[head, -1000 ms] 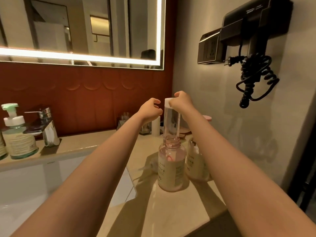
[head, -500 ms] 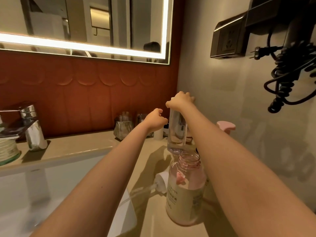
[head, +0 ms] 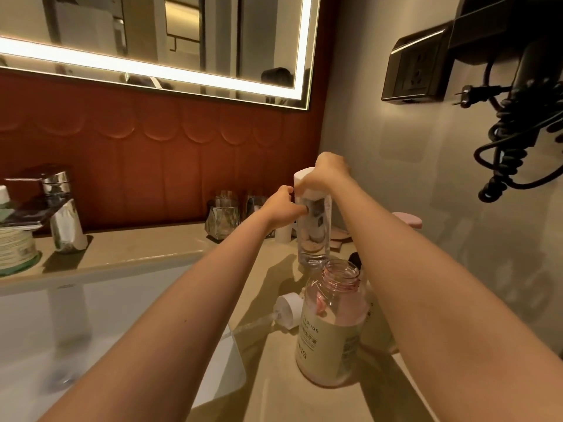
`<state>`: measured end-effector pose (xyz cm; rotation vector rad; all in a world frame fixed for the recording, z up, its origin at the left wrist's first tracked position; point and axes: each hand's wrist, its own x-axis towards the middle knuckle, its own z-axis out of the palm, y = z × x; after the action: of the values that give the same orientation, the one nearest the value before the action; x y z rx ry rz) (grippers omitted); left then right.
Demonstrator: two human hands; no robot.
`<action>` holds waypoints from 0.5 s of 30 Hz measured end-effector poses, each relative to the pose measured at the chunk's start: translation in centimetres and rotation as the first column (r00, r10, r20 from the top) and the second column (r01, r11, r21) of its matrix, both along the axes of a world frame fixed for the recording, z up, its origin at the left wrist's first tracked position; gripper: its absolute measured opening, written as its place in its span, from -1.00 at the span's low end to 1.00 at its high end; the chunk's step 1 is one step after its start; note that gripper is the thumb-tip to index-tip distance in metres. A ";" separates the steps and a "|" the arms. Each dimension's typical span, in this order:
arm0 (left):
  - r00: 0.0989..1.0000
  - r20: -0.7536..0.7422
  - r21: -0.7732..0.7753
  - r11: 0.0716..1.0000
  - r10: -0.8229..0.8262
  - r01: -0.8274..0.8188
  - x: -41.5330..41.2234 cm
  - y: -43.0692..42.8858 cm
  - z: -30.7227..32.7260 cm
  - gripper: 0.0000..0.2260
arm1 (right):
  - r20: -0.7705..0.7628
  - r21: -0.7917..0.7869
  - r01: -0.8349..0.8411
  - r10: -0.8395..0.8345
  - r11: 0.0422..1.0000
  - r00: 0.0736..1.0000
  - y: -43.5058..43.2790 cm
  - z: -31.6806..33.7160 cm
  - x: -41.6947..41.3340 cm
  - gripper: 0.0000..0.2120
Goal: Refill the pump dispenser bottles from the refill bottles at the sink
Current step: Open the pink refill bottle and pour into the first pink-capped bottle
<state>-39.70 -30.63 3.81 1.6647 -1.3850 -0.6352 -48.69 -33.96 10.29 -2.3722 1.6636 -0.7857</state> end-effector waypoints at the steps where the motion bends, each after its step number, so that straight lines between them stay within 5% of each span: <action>1: 1.000 0.011 -0.002 1.000 -0.007 0.007 -0.1 0.2 0.0 -0.33 | -0.002 -0.009 -0.027 0.027 1.000 1.000 0.5 -0.1 0.3 -0.36; 11: 0.977 0.140 -0.145 0.979 0.161 -0.141 1.5 4.0 -0.5 -0.16 | 0.139 0.034 -0.221 0.214 0.975 0.967 6.1 1.8 0.7 -0.53; 15: 0.934 0.237 -0.234 0.949 0.266 -0.211 1.7 8.3 0.8 -0.54 | 0.158 0.036 -0.285 0.276 0.958 0.948 9.1 2.4 1.6 -0.54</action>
<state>-37.96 -22.30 4.57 1.7596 -1.3505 -0.1235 -47.13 -24.90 12.66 -2.3698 1.2369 -0.8275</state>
